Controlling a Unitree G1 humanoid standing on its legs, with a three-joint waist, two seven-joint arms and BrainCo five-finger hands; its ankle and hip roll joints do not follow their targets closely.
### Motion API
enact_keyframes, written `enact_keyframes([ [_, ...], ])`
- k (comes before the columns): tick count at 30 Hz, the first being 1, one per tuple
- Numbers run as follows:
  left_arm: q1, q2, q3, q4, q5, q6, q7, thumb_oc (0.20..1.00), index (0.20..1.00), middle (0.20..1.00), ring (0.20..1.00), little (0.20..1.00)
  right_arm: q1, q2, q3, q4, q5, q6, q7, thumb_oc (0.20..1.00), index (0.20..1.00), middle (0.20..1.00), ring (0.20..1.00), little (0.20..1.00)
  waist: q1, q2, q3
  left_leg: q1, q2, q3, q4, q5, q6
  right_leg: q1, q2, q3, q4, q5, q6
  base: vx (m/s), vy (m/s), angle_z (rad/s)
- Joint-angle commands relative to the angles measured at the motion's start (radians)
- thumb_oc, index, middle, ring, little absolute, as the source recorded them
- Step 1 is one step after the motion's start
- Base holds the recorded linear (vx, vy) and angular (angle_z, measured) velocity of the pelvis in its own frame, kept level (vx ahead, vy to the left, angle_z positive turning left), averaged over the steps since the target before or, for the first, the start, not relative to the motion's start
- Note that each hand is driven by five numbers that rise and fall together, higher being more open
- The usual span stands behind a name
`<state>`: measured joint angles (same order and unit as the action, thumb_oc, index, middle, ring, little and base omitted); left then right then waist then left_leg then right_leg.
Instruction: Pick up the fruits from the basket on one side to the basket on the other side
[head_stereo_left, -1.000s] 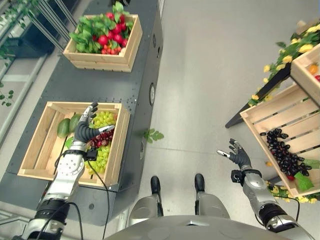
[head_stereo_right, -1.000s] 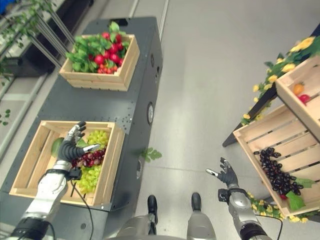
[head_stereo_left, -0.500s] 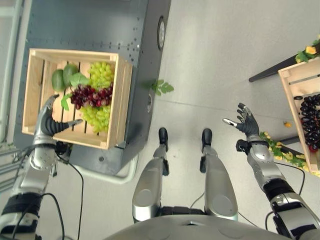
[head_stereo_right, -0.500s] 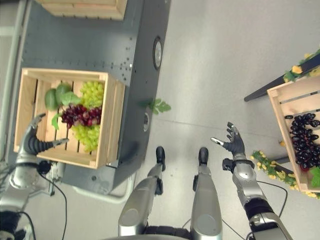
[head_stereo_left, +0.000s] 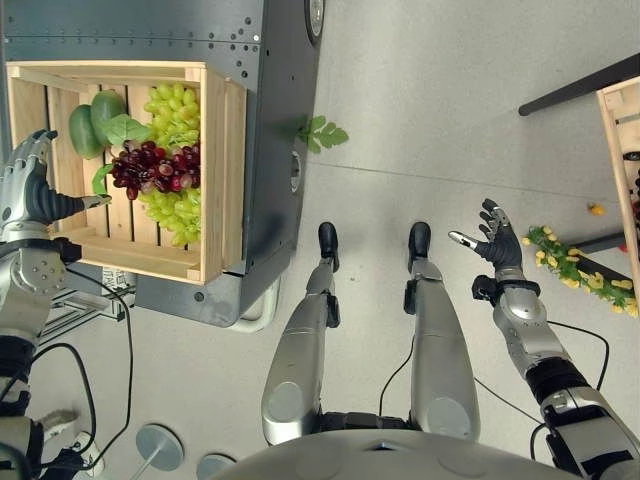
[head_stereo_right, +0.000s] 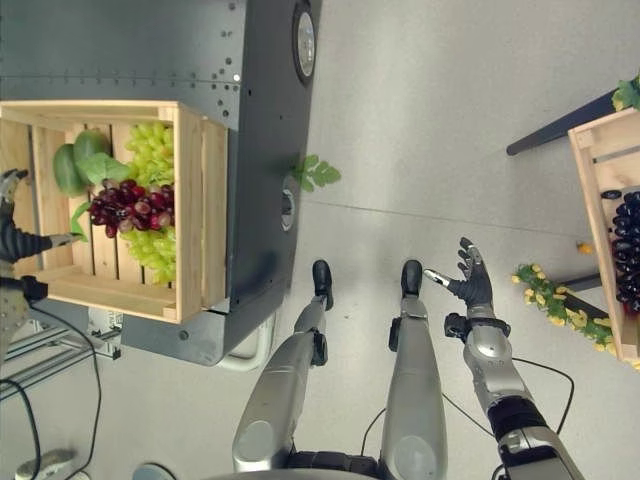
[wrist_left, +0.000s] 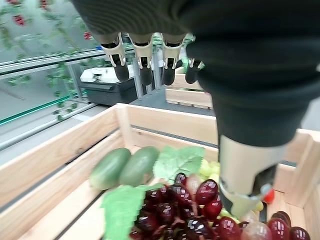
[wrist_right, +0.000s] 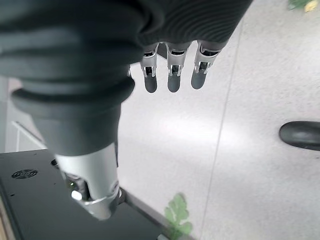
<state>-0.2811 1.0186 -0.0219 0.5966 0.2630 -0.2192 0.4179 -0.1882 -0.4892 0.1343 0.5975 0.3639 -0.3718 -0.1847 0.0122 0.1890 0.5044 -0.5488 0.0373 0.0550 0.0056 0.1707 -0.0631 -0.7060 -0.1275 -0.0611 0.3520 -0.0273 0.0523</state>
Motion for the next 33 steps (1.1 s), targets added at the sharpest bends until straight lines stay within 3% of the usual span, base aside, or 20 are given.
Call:
enact_keyframes([
  [1,-0.066,0.106,-0.028,0.042,0.046,0.018,0.027,1.000,1.000,1.000,1.000,1.000,0.049,-0.010,0.029,-0.053,0.000,-0.058,-0.005,1.000,1.000,1.000,1.000,1.000,-0.021,-0.021,0.016,-0.032,-0.028,-0.017,0.153,-0.115,0.001,0.033,-0.040,0.007,-0.086,0.083,0.101,0.00,0.000,0.00],
  [7,-0.208,0.106,-0.175,0.115,0.053,0.014,-0.011,1.000,1.000,1.000,1.000,1.000,0.037,-0.012,0.049,-0.030,0.015,-0.058,0.003,1.000,1.000,1.000,1.000,1.000,-0.036,-0.030,0.016,-0.060,-0.038,-0.014,0.160,-0.118,0.003,0.007,-0.042,0.014,-0.091,0.089,0.106,0.00,0.035,0.04],
  [23,-0.287,0.065,-0.298,0.221,0.094,0.045,-0.060,1.000,1.000,1.000,1.000,1.000,0.008,-0.027,0.074,-0.065,0.010,-0.064,0.001,1.000,1.000,1.000,1.000,1.000,-0.067,-0.098,0.016,-0.190,-0.026,-0.004,0.251,-0.144,0.008,-0.088,-0.020,0.032,-0.072,0.099,0.101,0.00,0.006,0.00],
  [33,-0.347,0.086,-0.379,0.272,0.193,0.084,-0.079,1.000,1.000,1.000,1.000,1.000,0.013,-0.018,0.070,-0.080,0.027,-0.070,0.001,1.000,1.000,1.000,1.000,1.000,-0.075,-0.102,0.016,-0.230,-0.020,0.000,0.254,-0.146,0.011,-0.127,-0.016,0.034,-0.075,0.104,0.101,-0.01,0.006,-0.02],
])
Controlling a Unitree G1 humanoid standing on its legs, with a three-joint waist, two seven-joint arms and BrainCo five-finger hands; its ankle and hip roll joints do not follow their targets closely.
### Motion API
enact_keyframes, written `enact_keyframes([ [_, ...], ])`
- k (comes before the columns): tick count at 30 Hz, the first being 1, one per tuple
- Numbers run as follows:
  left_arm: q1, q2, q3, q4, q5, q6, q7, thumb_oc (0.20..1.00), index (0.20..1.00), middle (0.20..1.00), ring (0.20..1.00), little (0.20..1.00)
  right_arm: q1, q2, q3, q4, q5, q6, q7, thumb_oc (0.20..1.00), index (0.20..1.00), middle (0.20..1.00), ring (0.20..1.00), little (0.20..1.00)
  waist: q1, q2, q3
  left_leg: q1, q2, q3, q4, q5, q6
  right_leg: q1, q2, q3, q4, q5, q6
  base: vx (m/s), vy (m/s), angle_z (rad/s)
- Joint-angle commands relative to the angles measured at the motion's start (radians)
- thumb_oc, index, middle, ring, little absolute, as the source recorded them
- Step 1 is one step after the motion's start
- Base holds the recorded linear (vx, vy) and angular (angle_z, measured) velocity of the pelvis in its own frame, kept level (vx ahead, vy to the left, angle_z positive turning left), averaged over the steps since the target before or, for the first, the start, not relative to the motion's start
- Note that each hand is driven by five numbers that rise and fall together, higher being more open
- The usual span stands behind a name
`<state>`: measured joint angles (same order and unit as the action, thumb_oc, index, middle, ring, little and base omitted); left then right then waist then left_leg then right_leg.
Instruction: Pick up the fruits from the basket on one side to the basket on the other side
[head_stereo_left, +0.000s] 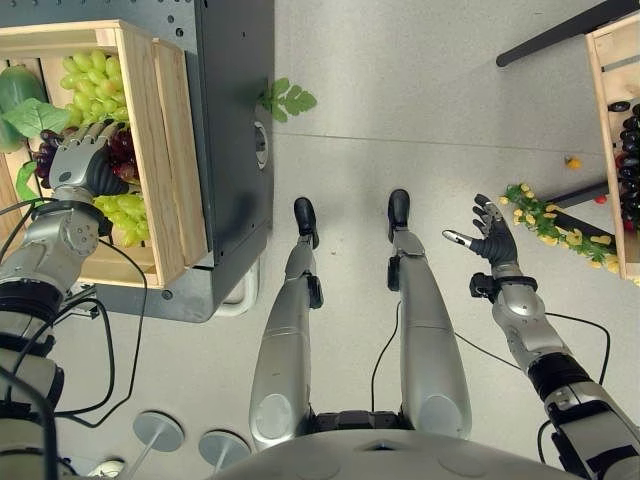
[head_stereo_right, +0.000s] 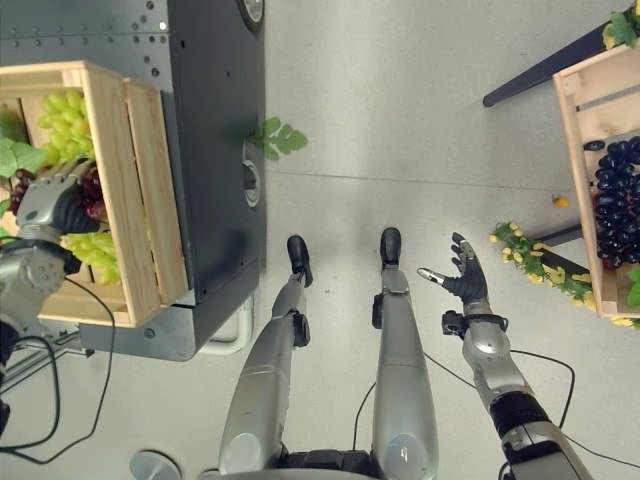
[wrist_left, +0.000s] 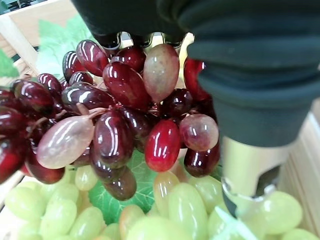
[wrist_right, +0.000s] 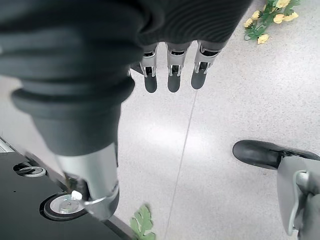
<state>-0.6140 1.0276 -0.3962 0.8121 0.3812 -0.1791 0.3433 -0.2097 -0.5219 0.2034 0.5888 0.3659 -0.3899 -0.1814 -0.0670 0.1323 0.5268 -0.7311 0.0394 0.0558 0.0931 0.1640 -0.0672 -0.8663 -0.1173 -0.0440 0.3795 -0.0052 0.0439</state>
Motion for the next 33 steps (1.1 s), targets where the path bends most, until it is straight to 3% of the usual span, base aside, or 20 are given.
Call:
enact_keyframes([
  [1,-0.020,0.080,-0.015,0.059,0.086,0.048,-0.012,1.000,1.000,1.000,1.000,1.000,0.038,0.019,-0.001,-0.071,0.030,-0.052,-0.002,1.000,1.000,1.000,1.000,1.000,0.003,-0.045,-0.007,-0.051,-0.023,-0.001,0.167,-0.140,0.015,0.030,-0.025,0.018,-0.103,0.082,0.109,0.00,0.000,0.00],
  [2,-0.025,0.082,-0.020,0.060,0.088,0.051,-0.012,0.947,0.947,0.947,0.947,0.947,0.039,0.020,-0.001,-0.072,0.032,-0.051,-0.001,1.000,1.000,1.000,1.000,1.000,0.004,-0.044,-0.007,-0.053,-0.024,0.000,0.166,-0.139,0.015,0.028,-0.026,0.018,-0.104,0.082,0.109,0.00,0.000,0.00],
  [7,-0.037,0.095,-0.038,0.083,0.113,0.069,-0.029,0.903,0.903,0.903,0.903,0.903,0.040,0.025,0.001,-0.066,0.046,-0.049,0.005,1.000,1.000,1.000,1.000,1.000,0.004,-0.041,-0.007,-0.063,-0.022,0.006,0.170,-0.142,0.018,0.013,-0.021,0.027,-0.101,0.082,0.109,0.00,0.001,-0.01],
  [10,-0.046,0.101,-0.046,0.102,0.114,0.079,-0.044,0.922,0.922,0.922,0.922,0.922,0.044,0.028,-0.002,-0.067,0.067,-0.048,0.015,1.000,1.000,1.000,1.000,1.000,0.003,-0.041,-0.007,-0.068,-0.021,0.009,0.173,-0.145,0.019,0.004,-0.019,0.029,-0.100,0.083,0.109,0.00,-0.006,-0.05],
  [12,-0.050,0.107,-0.052,0.126,0.122,0.089,-0.054,1.000,1.000,1.000,1.000,1.000,0.046,0.030,-0.006,-0.067,0.081,-0.050,0.019,1.000,1.000,1.000,1.000,1.000,0.002,-0.041,-0.007,-0.070,-0.021,0.011,0.172,-0.145,0.020,0.000,-0.018,0.030,-0.102,0.083,0.110,0.01,-0.018,-0.05],
  [21,-0.070,0.124,-0.073,0.193,0.155,0.133,-0.088,1.000,1.000,1.000,1.000,1.000,0.051,0.038,-0.007,-0.049,0.116,-0.044,0.034,1.000,1.000,1.000,1.000,1.000,0.000,-0.036,-0.007,-0.069,-0.019,0.011,0.160,-0.147,0.022,-0.005,-0.015,0.033,-0.104,0.084,0.112,0.00,-0.003,0.00],
  [28,0.034,0.155,0.040,0.052,0.171,0.173,-0.110,1.000,1.000,1.000,1.000,1.000,0.072,0.046,-0.027,-0.051,0.120,-0.034,0.051,1.000,1.000,1.000,1.000,1.000,0.014,-0.028,-0.007,-0.071,-0.020,0.007,0.153,-0.148,0.024,-0.006,-0.016,0.023,-0.112,0.083,0.112,0.00,-0.015,-0.03],
  [31,0.151,0.168,0.161,-0.068,0.190,0.199,-0.124,1.000,1.000,1.000,1.000,1.000,0.090,0.049,-0.055,-0.052,0.118,-0.020,0.066,1.000,1.000,1.000,1.000,1.000,0.028,-0.024,-0.007,-0.065,-0.023,0.000,0.148,-0.153,0.024,0.000,-0.016,0.016,-0.115,0.079,0.110,0.00,0.000,0.00],
  [32,0.176,0.169,0.195,-0.100,0.188,0.203,-0.126,0.890,0.890,0.890,0.890,0.890,0.092,0.047,-0.060,-0.054,0.116,-0.017,0.068,1.000,1.000,1.000,1.000,1.000,0.029,-0.024,-0.007,-0.067,-0.023,-0.001,0.149,-0.153,0.024,0.000,-0.017,0.015,-0.116,0.078,0.109,0.00,0.000,0.00],
  [33,0.194,0.169,0.218,-0.122,0.191,0.207,-0.130,0.595,0.595,0.595,0.595,0.595,0.091,0.045,-0.062,-0.053,0.118,-0.014,0.070,1.000,1.000,1.000,1.000,1.000,0.029,-0.024,-0.007,-0.068,-0.024,-0.003,0.149,-0.153,0.025,0.000,-0.016,0.014,-0.116,0.078,0.108,0.00,0.000,0.00],
])
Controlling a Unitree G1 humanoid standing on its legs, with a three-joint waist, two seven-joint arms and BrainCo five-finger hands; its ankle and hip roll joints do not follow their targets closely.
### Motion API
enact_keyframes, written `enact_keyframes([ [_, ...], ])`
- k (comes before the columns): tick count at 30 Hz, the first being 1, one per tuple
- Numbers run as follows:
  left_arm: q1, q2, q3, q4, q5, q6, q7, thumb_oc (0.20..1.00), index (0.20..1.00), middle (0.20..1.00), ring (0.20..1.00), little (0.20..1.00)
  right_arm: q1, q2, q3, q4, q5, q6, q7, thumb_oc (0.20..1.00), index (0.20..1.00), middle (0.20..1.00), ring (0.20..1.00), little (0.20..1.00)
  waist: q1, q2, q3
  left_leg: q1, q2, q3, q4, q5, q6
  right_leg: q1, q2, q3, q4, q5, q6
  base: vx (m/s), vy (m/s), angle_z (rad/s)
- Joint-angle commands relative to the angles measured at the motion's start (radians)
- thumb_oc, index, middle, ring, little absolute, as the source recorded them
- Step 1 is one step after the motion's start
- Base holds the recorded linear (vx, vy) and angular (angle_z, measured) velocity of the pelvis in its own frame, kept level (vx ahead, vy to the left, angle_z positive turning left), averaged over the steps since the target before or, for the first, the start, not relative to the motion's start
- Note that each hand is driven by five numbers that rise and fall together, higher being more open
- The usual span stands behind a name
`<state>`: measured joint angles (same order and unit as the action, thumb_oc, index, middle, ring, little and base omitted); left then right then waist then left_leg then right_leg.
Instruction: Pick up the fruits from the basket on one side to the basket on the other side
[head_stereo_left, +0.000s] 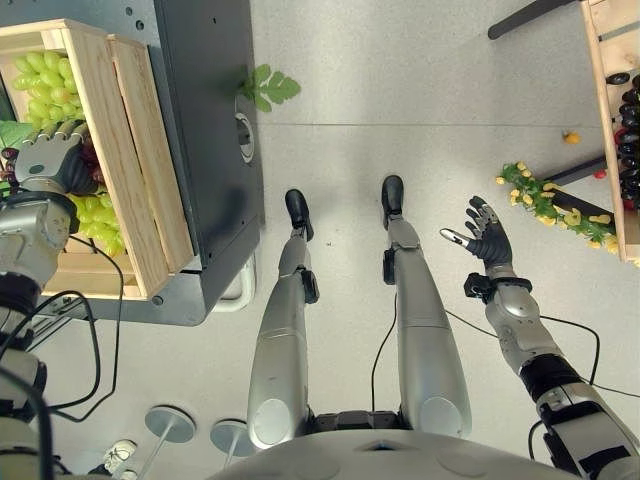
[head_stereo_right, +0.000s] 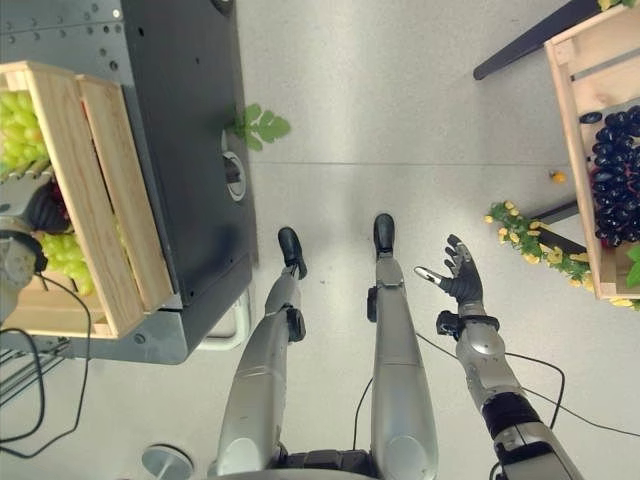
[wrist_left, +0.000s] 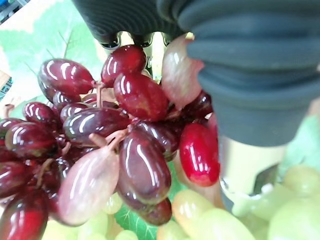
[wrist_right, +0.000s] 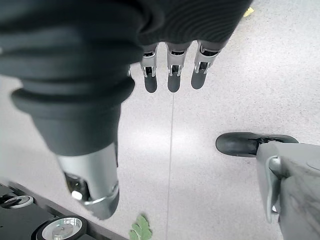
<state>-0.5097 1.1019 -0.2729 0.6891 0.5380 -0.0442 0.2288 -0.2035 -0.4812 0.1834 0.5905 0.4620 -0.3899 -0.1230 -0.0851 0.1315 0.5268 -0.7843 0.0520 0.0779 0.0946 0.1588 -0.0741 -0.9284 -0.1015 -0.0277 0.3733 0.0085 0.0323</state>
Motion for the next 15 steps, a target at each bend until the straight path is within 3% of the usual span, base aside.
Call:
enact_keyframes([
  [1,0.096,0.095,0.100,-0.002,0.035,0.073,-0.016,0.536,0.536,0.536,0.536,0.536,0.085,0.004,-0.041,-0.055,0.022,-0.014,0.012,1.000,1.000,1.000,1.000,1.000,0.046,-0.023,-0.007,-0.015,-0.037,-0.025,0.148,-0.148,0.032,0.062,-0.032,-0.002,-0.110,0.065,0.119,0.00,0.000,0.00],
  [2,0.109,0.095,0.115,-0.011,0.036,0.078,-0.019,0.203,0.203,0.203,0.203,0.203,0.086,0.004,-0.047,-0.058,0.024,-0.012,0.015,1.000,1.000,1.000,1.000,1.000,0.048,-0.023,-0.007,-0.016,-0.037,-0.027,0.148,-0.148,0.031,0.061,-0.032,-0.003,-0.109,0.064,0.119,0.00,0.000,0.00],
  [9,0.125,0.114,0.142,-0.001,0.024,0.087,-0.064,0.200,0.200,0.200,0.200,0.200,0.088,0.001,-0.053,-0.061,0.035,0.005,0.036,1.000,1.000,1.000,1.000,1.000,0.046,-0.023,-0.007,-0.018,-0.039,-0.032,0.146,-0.148,0.031,0.060,-0.037,-0.009,-0.107,0.064,0.119,-0.01,-0.005,0.02],
  [15,0.035,0.112,0.048,0.133,-0.003,0.071,-0.067,0.200,0.200,0.200,0.200,0.200,0.066,-0.003,-0.028,-0.044,0.042,0.007,0.045,1.000,1.000,1.000,1.000,1.000,0.037,-0.029,-0.007,-0.023,-0.041,-0.029,0.169,-0.155,0.031,0.060,-0.038,-0.005,-0.093,0.064,0.119,0.00,0.000,0.00],
])
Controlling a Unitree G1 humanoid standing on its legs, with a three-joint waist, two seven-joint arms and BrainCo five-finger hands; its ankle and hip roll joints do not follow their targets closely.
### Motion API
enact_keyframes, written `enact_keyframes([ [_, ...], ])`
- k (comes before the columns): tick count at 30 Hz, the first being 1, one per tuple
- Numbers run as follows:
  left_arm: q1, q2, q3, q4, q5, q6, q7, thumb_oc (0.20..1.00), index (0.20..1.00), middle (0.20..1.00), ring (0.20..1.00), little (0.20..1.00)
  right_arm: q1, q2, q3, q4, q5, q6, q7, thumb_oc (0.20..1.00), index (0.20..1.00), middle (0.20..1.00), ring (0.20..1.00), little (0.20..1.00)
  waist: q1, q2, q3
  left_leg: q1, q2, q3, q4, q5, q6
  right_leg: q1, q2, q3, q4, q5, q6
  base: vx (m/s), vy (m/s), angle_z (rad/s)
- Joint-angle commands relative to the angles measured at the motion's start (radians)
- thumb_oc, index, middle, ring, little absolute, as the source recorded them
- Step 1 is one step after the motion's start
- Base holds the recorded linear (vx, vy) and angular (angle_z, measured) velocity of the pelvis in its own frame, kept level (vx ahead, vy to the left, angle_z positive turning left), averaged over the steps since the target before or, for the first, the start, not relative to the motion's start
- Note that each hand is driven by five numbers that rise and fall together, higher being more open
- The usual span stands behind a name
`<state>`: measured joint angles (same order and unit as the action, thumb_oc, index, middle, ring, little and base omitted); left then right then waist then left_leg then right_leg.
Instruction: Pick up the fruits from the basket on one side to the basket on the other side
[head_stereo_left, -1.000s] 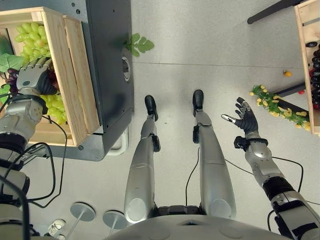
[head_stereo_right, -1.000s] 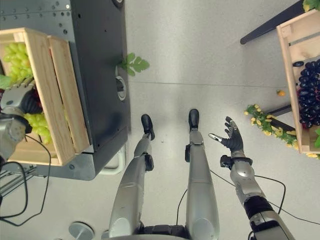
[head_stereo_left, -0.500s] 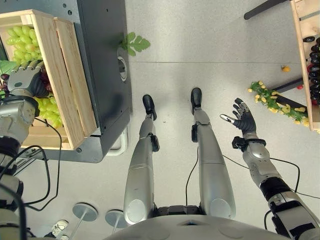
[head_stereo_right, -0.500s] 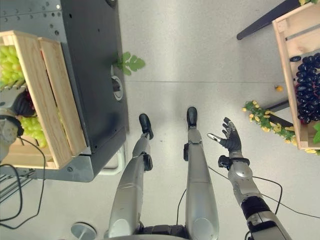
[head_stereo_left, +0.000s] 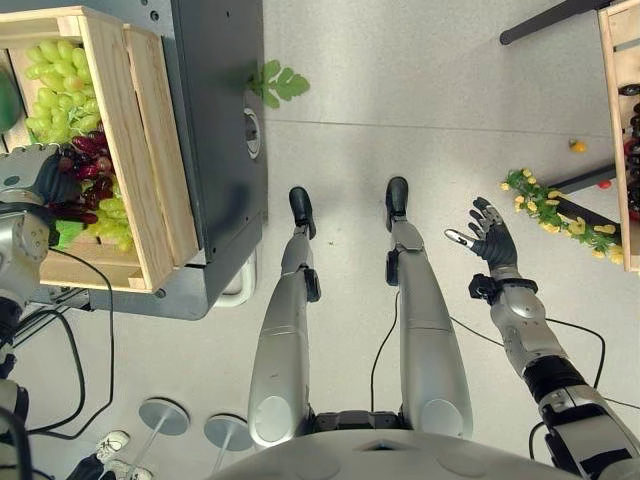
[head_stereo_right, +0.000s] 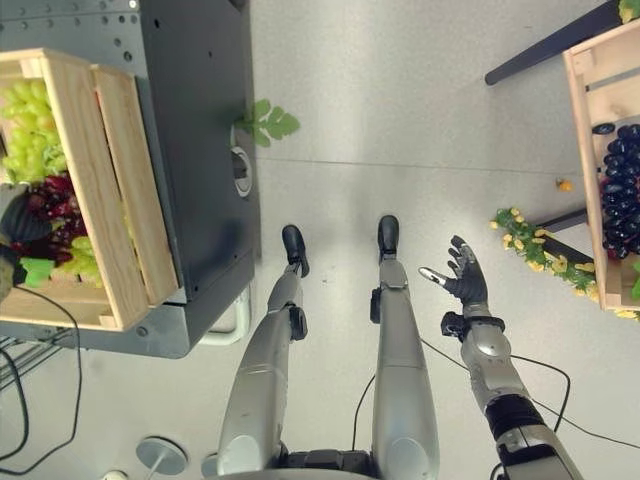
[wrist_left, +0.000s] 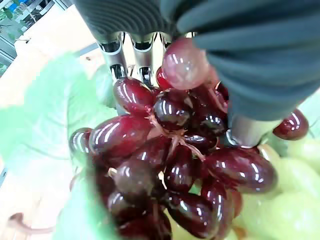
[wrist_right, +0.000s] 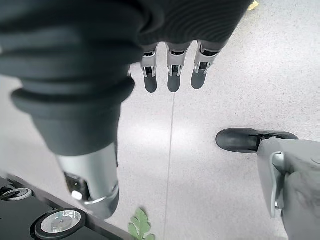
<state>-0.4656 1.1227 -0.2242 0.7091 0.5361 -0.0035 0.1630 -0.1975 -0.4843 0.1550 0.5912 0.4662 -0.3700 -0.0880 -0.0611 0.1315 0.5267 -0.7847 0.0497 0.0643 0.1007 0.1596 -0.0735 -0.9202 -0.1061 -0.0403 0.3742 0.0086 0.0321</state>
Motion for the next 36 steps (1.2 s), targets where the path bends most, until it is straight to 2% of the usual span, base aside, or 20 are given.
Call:
enact_keyframes([
  [1,-0.027,0.091,-0.025,0.140,-0.005,0.026,-0.005,0.200,0.200,0.200,0.200,0.200,0.057,-0.001,0.002,-0.043,0.038,-0.013,0.011,1.000,1.000,1.000,1.000,1.000,0.012,-0.029,-0.007,-0.023,-0.039,-0.015,0.163,-0.155,0.031,0.052,-0.033,0.008,-0.095,0.065,0.120,0.00,0.000,0.00],
  [3,-0.087,0.094,-0.090,0.198,-0.014,0.015,-0.011,0.200,0.200,0.200,0.200,0.200,0.049,-0.004,0.013,-0.042,0.043,-0.017,0.016,1.000,1.000,1.000,1.000,1.000,0.006,-0.029,-0.007,-0.020,-0.039,-0.012,0.159,-0.153,0.031,0.053,-0.033,0.011,-0.099,0.069,0.121,0.00,0.000,0.00],
  [8,-0.160,0.088,-0.170,0.257,-0.039,-0.006,-0.018,0.200,0.200,0.200,0.200,0.200,0.037,0.001,0.031,-0.030,0.056,-0.024,0.018,1.000,1.000,1.000,1.000,1.000,0.004,-0.031,-0.007,-0.016,-0.037,-0.006,0.154,-0.148,0.030,0.057,-0.033,0.014,-0.106,0.073,0.122,0.00,0.000,0.00],
  [15,-0.151,0.078,-0.163,0.228,-0.057,-0.014,-0.013,0.200,0.200,0.200,0.200,0.200,0.046,0.011,0.031,-0.030,0.057,-0.029,0.019,1.000,1.000,1.000,1.000,1.000,0.007,-0.030,-0.007,-0.014,-0.037,-0.005,0.154,-0.146,0.029,0.060,-0.032,0.012,-0.105,0.073,0.121,0.00,0.000,0.00],
  [16,-0.142,0.069,-0.147,0.208,-0.073,-0.015,-0.007,0.200,0.200,0.200,0.200,0.200,0.049,0.013,0.028,-0.030,0.055,-0.029,0.017,1.000,1.000,1.000,1.000,1.000,0.010,-0.030,-0.007,-0.011,-0.038,-0.006,0.152,-0.146,0.029,0.063,-0.031,0.011,-0.106,0.072,0.121,0.00,0.000,0.00],
  [20,-0.049,-0.018,0.038,0.096,-0.224,-0.026,0.065,0.200,0.200,0.200,0.200,0.200,0.061,0.036,0.021,-0.014,0.052,-0.031,0.009,1.000,1.000,1.000,1.000,1.000,0.018,-0.030,-0.007,0.018,-0.038,-0.008,0.142,-0.143,0.024,0.088,-0.032,0.006,-0.105,0.068,0.119,-0.01,-0.012,0.01],
  [23,0.019,-0.075,0.137,0.006,-0.246,-0.050,0.140,0.200,0.200,0.200,0.200,0.200,0.065,0.043,0.030,-0.015,0.023,-0.028,-0.002,1.000,1.000,1.000,1.000,1.000,0.019,-0.032,-0.007,0.065,-0.037,-0.006,0.129,-0.143,0.024,0.124,-0.030,0.003,-0.106,0.062,0.116,-0.01,-0.005,0.01],
  [25,0.047,-0.113,0.177,-0.002,-0.267,-0.080,0.193,0.200,0.200,0.200,0.200,0.200,0.060,0.044,0.030,-0.009,0.010,-0.030,-0.012,1.000,1.000,1.000,1.000,1.000,0.023,-0.034,-0.007,0.109,-0.031,-0.003,0.116,-0.142,0.021,0.159,-0.028,0.002,-0.105,0.056,0.114,0.00,0.000,0.00],
  [29,0.118,-0.159,0.257,-0.082,-0.273,-0.100,0.250,0.200,0.200,0.200,0.200,0.200,0.070,0.044,0.016,-0.025,-0.001,-0.029,-0.023,1.000,1.000,1.000,1.000,1.000,0.027,-0.038,-0.007,0.199,-0.029,-0.007,0.087,-0.133,0.014,0.238,-0.030,-0.004,-0.104,0.049,0.110,0.00,-0.058,-0.05],
  [34,0.194,-0.199,0.324,-0.180,-0.258,-0.121,0.267,0.200,0.200,0.200,0.200,0.200,0.095,0.037,-0.009,-0.032,-0.013,-0.024,-0.022,1.000,1.000,1.000,1.000,1.000,0.039,-0.037,-0.007,0.302,-0.030,-0.016,0.069,-0.136,0.009,0.339,-0.031,-0.020,-0.099,0.030,0.106,0.05,-0.032,0.02],
  [36,0.235,-0.221,0.359,-0.228,-0.251,-0.128,0.271,0.200,0.200,0.200,0.200,0.200,0.125,0.024,-0.035,-0.029,-0.034,-0.014,-0.019,1.000,1.000,1.000,1.000,1.000,0.047,-0.034,-0.007,0.391,-0.031,-0.026,0.049,-0.143,0.007,0.427,-0.028,-0.037,-0.095,0.009,0.104,0.09,-0.054,0.08],
])
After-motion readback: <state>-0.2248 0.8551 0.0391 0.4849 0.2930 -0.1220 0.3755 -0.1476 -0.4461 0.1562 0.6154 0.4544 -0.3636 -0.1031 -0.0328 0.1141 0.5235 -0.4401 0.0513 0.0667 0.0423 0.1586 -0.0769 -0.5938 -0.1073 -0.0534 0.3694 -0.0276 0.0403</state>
